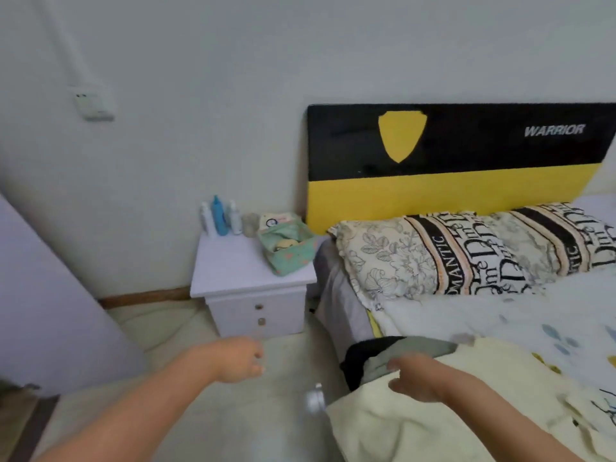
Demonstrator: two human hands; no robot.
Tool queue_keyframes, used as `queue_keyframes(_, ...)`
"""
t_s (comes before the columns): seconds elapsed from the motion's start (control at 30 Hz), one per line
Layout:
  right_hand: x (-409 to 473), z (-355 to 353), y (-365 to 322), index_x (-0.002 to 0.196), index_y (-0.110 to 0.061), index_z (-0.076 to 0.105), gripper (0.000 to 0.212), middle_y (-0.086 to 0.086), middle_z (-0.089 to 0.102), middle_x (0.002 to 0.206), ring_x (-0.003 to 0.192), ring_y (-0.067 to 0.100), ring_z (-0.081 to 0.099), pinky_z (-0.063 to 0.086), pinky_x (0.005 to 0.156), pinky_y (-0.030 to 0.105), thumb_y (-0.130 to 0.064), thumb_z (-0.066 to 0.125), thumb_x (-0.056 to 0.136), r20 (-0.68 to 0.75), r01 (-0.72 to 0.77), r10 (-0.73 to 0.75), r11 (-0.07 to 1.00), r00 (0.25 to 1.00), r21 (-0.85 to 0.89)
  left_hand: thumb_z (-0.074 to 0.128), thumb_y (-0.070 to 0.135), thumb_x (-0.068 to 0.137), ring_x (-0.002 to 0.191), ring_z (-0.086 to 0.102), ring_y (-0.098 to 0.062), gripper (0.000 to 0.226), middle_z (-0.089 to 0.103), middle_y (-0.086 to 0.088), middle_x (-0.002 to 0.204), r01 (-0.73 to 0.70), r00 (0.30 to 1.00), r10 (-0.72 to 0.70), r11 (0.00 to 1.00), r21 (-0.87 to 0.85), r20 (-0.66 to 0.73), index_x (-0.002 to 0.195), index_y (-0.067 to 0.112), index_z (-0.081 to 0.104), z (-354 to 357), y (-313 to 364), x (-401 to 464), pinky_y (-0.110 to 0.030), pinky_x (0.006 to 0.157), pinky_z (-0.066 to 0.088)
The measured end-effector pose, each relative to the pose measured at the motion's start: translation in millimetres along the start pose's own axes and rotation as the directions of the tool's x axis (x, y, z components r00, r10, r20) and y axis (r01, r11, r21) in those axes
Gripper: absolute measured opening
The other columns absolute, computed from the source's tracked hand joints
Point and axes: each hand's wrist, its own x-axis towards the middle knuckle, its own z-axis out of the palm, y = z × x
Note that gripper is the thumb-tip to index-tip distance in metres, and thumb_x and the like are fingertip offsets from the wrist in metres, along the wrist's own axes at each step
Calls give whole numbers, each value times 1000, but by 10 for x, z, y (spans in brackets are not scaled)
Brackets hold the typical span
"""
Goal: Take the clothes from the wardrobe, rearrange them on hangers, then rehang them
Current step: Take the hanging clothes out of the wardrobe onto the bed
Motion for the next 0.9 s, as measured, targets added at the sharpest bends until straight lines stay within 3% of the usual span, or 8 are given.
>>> queue_keyframes(0.23,217,-52,-1311,127,-11,51,38,10,52,132,119,26,51,40,88,28,-24,45,92,56,223,-218,966,974,-132,40,35,97,129,42,-20,47,41,-6,143,223,971,-236,954,-199,-45,140,15,37,301,-933,-780,-24,101,33)
queue_keyframes(0.43,314,-88,-2583,139,-23,42,47,2,40,145,131,20,42,33,106,29,-32,47,93,81,380,-372,910,925,-164,42,37,97,132,38,-20,50,37,-5,147,333,927,-370,886,-322,-60,141,15,36,546,-1884,-1464,-24,103,30)
queue_keyframes(0.73,302,62,-4440,141,-22,38,48,5,40,146,133,23,39,33,106,32,-33,44,95,171,571,-546,760,820,-309,43,39,96,115,51,-17,42,52,-4,129,476,825,-562,748,-461,-60,129,14,50,825,-3269,-2570,-23,89,39)
queue_keyframes(0.9,385,44,-5199,141,-23,37,49,3,41,144,130,23,41,35,103,31,-34,45,94,264,653,-598,674,757,-344,42,41,96,111,50,-15,39,52,-1,125,515,782,-623,655,-553,-10,123,14,51,1005,-3737,-2924,-25,91,40)
